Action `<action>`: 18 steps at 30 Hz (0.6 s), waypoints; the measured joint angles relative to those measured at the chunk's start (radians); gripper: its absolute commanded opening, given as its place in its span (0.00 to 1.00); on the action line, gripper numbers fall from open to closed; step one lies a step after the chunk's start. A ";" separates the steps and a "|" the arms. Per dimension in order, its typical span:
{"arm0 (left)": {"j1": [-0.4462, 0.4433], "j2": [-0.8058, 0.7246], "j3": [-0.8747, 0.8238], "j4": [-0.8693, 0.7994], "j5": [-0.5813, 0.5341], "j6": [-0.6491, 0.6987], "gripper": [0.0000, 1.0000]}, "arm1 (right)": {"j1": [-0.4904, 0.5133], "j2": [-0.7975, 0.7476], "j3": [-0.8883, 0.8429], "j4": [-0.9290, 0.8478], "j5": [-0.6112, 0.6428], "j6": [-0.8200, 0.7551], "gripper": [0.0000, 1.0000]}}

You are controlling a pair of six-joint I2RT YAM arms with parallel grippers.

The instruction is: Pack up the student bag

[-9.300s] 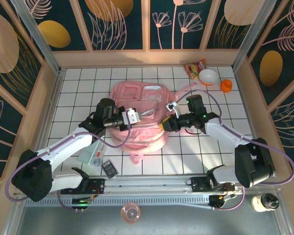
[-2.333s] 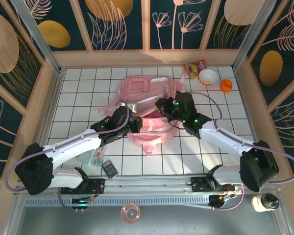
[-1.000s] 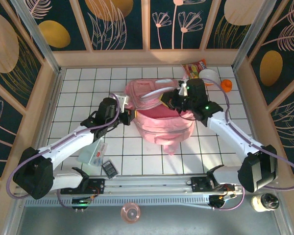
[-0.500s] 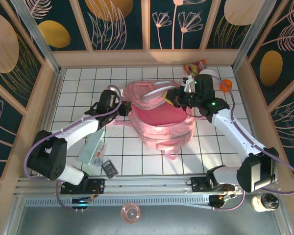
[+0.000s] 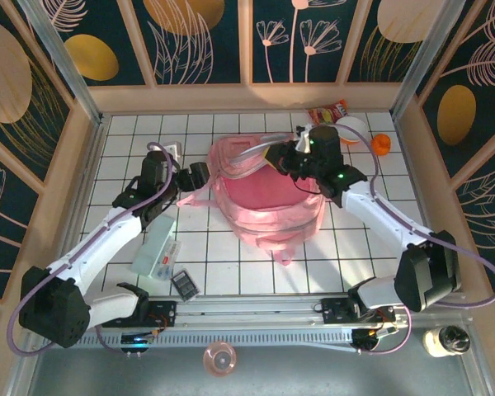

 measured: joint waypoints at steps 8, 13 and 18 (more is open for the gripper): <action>0.039 0.079 0.006 -0.243 -0.083 0.050 0.83 | 0.029 0.034 0.000 0.037 0.046 0.019 0.00; 0.053 0.125 0.068 -0.428 -0.158 0.251 0.85 | 0.029 0.034 0.000 0.030 0.048 0.014 0.00; 0.061 0.182 0.154 -0.520 -0.196 0.480 0.90 | 0.029 0.034 0.000 0.025 0.045 -0.001 0.00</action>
